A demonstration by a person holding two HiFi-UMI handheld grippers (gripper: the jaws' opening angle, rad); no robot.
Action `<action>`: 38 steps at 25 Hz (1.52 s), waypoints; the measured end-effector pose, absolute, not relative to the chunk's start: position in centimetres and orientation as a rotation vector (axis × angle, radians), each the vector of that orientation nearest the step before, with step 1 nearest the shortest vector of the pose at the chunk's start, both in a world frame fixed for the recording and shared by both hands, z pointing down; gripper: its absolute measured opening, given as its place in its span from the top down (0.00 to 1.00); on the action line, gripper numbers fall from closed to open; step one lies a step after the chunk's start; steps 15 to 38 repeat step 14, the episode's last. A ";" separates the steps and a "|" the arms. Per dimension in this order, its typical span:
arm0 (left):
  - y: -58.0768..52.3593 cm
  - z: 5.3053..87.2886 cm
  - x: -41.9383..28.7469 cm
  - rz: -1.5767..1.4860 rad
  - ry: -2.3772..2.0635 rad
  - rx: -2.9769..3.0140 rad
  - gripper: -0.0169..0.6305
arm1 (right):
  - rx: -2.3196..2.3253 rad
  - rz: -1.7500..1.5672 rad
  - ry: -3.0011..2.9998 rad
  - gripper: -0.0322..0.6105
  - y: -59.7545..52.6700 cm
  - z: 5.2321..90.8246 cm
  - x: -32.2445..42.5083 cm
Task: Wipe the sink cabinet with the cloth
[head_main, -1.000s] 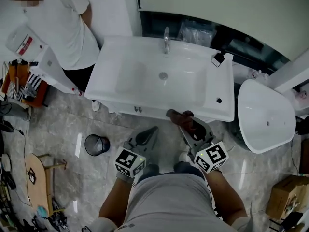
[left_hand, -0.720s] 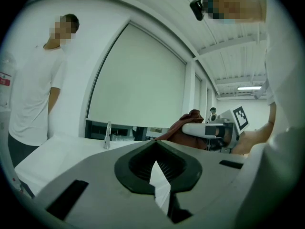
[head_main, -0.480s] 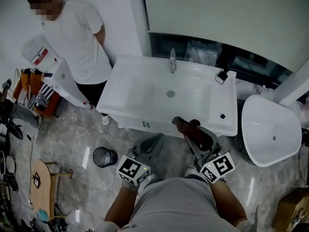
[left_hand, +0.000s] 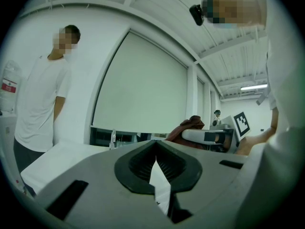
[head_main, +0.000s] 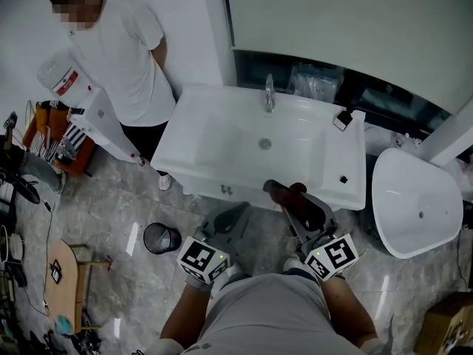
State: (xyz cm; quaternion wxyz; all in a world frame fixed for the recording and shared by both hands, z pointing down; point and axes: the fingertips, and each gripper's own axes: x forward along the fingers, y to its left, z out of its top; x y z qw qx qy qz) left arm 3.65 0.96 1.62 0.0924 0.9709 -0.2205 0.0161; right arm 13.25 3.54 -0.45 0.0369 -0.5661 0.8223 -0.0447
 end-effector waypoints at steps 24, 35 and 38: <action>0.5 1.5 3.7 0.035 -0.664 2.877 0.96 | -1.750 -0.164 2.511 0.74 3.3 0.0 13.5; 0.5 1.5 3.7 0.035 -0.664 2.877 0.96 | -1.750 -0.164 2.511 0.74 3.3 0.0 13.5; 0.5 1.5 3.7 0.035 -0.664 2.877 0.96 | -1.750 -0.164 2.511 0.74 3.3 0.0 13.5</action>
